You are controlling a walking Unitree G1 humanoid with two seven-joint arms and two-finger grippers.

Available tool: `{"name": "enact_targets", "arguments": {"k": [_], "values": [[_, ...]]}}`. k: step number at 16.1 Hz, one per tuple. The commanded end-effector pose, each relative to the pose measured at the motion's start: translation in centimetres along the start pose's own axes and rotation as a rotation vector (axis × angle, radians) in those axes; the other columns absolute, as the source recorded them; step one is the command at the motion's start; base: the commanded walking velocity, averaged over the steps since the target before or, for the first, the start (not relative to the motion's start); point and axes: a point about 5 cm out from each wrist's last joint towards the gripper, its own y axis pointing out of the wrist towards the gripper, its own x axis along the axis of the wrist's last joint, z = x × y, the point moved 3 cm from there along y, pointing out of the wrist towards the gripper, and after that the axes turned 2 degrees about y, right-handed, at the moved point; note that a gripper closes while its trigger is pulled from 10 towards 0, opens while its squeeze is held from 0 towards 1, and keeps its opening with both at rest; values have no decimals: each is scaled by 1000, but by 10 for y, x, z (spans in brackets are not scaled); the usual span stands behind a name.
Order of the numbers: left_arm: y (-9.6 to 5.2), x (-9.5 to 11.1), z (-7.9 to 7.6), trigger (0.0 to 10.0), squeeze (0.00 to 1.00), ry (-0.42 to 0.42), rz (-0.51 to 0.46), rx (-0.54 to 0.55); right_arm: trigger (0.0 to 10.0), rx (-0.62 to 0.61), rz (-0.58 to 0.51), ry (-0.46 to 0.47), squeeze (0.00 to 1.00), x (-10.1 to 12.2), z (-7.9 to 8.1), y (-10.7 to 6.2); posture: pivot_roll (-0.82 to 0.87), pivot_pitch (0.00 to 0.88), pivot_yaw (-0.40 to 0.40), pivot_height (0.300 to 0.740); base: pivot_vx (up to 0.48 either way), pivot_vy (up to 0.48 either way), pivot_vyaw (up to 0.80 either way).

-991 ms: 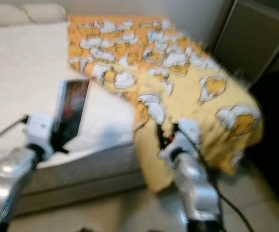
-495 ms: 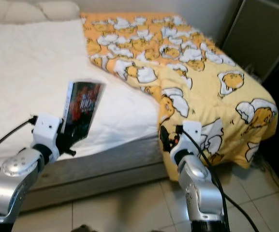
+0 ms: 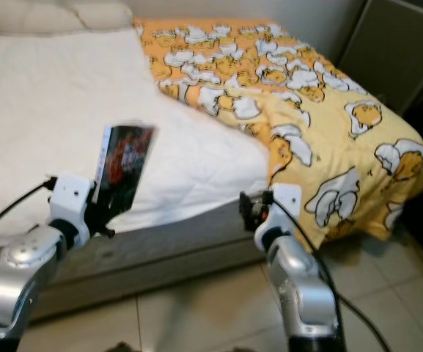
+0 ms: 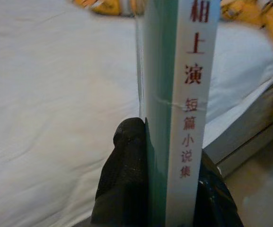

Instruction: Clean up the room

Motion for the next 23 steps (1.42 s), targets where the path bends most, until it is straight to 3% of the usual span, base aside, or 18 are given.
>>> {"name": "enact_targets", "arguments": {"k": [1, 16, 18, 23], "values": [[-1, 13, 1, 10000, 0, 14, -57, 4, 10000, 0, -19, -15, 0, 7, -1, 0, -81, 0, -51, 740, 0, 368, 0], [0, 14, 8, 10000, 0, 12, -64, 20, 10000, 17, -23, -37, 0, 9, 2, 4, -73, 0, -38, 740, 0, 366, 0], [2, 19, 12, 10000, 0, -39, -95, 78, 10000, 17, -25, -38, 0, 10, 2, 5, -74, 0, -34, 740, 0, 0, 0], [2, 28, 21, 10000, 0, -52, -149, 120, 10000, 44, -36, -55, 0, 15, 8, 7, -73, 0, -27, 740, 0, 0, 0]]}}
